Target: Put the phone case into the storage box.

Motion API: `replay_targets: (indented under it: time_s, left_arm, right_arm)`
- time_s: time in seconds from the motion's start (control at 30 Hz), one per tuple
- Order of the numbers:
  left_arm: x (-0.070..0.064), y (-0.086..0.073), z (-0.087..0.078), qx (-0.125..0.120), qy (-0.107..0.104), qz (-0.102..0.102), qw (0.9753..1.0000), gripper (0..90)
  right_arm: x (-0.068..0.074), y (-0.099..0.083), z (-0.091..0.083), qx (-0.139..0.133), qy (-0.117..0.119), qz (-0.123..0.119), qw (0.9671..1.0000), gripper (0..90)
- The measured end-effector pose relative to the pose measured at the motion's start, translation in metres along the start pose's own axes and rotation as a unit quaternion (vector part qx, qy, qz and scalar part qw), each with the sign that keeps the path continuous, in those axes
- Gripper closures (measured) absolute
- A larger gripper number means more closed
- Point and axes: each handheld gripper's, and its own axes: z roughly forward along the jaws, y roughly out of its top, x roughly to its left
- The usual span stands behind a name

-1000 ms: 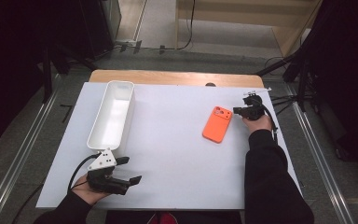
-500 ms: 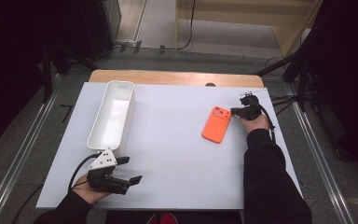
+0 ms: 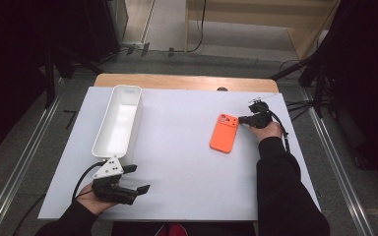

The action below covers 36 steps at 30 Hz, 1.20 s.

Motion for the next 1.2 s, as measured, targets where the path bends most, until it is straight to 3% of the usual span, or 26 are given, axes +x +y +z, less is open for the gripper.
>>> replay_targets:
  time_s: [0.6,0.83,1.07,1.2]
  left_arm:
    - [0.001,0.002,0.0,-0.002,-0.003,0.001,1.0,16.3]
    - [0.001,0.003,0.002,-0.004,-0.005,0.003,1.0,16.3]
    - [0.002,0.005,0.002,-0.004,-0.006,0.005,1.0,16.3]
    - [0.002,0.005,0.003,-0.006,-0.008,0.006,0.9999,16.3]
  right_arm:
    - [0.031,-0.01,-0.002,0.014,0.027,-0.022,0.9993,88.1]
    - [0.044,-0.015,-0.002,0.019,0.034,-0.041,0.9984,88.1]
    - [0.057,-0.021,-0.005,0.026,0.049,-0.043,0.9975,88.1]
    - [0.071,-0.027,-0.008,0.026,0.059,-0.06,0.9961,88.1]
